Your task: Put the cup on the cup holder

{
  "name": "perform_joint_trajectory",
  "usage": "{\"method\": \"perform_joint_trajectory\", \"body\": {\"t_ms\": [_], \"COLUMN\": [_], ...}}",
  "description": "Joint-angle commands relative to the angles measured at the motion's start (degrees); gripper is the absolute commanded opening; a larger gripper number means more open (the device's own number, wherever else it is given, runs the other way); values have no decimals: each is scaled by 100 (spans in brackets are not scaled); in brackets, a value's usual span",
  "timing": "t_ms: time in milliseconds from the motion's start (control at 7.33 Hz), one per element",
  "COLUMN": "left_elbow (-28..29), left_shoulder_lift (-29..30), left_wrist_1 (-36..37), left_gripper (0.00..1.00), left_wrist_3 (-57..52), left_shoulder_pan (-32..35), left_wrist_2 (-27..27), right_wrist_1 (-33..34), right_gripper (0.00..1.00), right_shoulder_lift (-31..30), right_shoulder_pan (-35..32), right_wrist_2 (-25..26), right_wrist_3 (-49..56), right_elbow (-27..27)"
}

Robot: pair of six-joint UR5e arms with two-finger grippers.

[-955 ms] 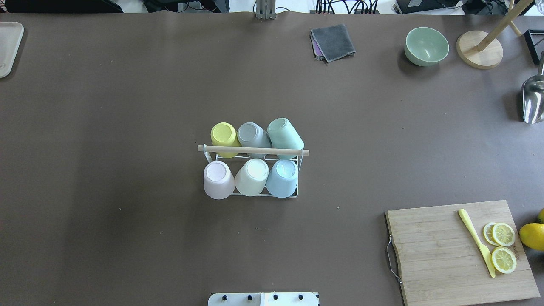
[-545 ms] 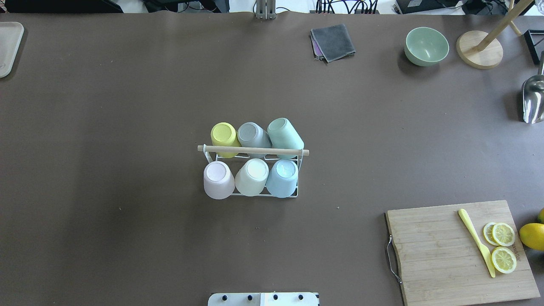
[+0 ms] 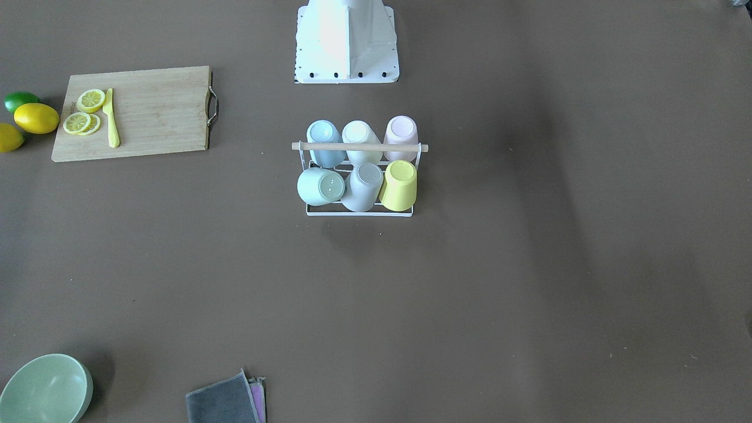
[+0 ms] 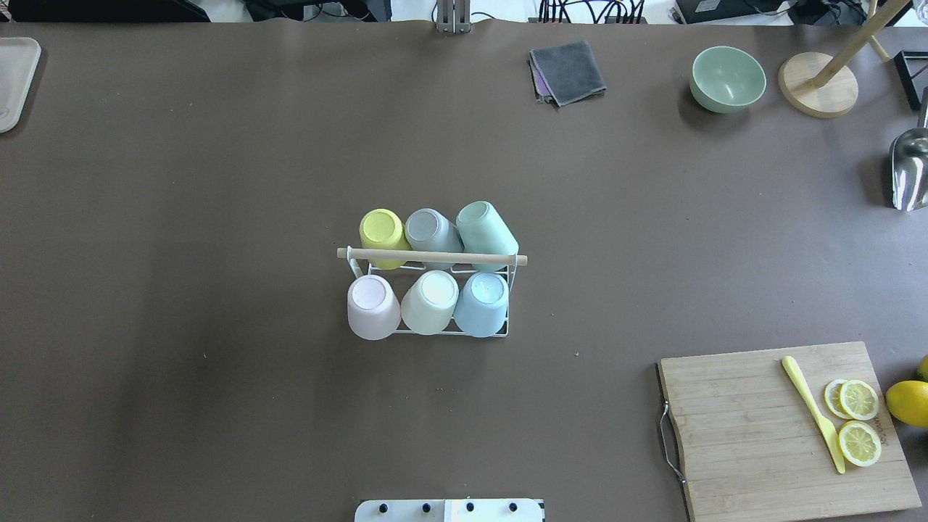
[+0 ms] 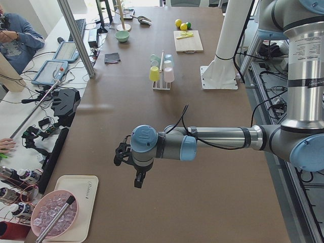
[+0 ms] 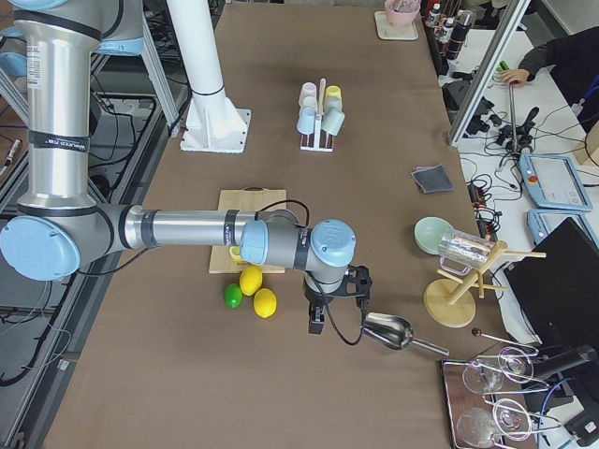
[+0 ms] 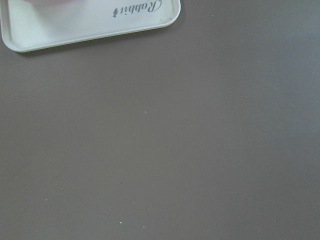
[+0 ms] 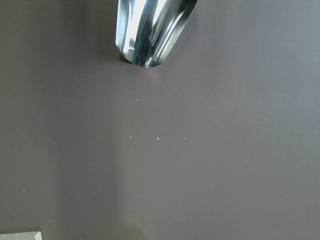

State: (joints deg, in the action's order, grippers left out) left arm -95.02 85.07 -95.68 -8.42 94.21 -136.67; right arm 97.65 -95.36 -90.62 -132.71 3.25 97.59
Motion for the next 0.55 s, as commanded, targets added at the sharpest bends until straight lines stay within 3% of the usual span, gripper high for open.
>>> {"method": "perform_joint_trajectory", "body": {"t_ms": [0,409], "left_elbow": [-121,-244], "left_shoulder_lift": [1,1], "left_wrist_1": [-3,-3], "left_gripper": [98,98], "left_wrist_3": [295,305], "left_shoulder_pan": [-34,-35], "left_wrist_2": [-27,-27], "right_wrist_1": [0,0], "right_gripper": [100,100], "right_shoulder_lift": [0,0], "right_shoulder_pan": [0,0], "right_wrist_2": [0,0], "right_wrist_3": [1,1], "right_elbow": [-3,-12]}}
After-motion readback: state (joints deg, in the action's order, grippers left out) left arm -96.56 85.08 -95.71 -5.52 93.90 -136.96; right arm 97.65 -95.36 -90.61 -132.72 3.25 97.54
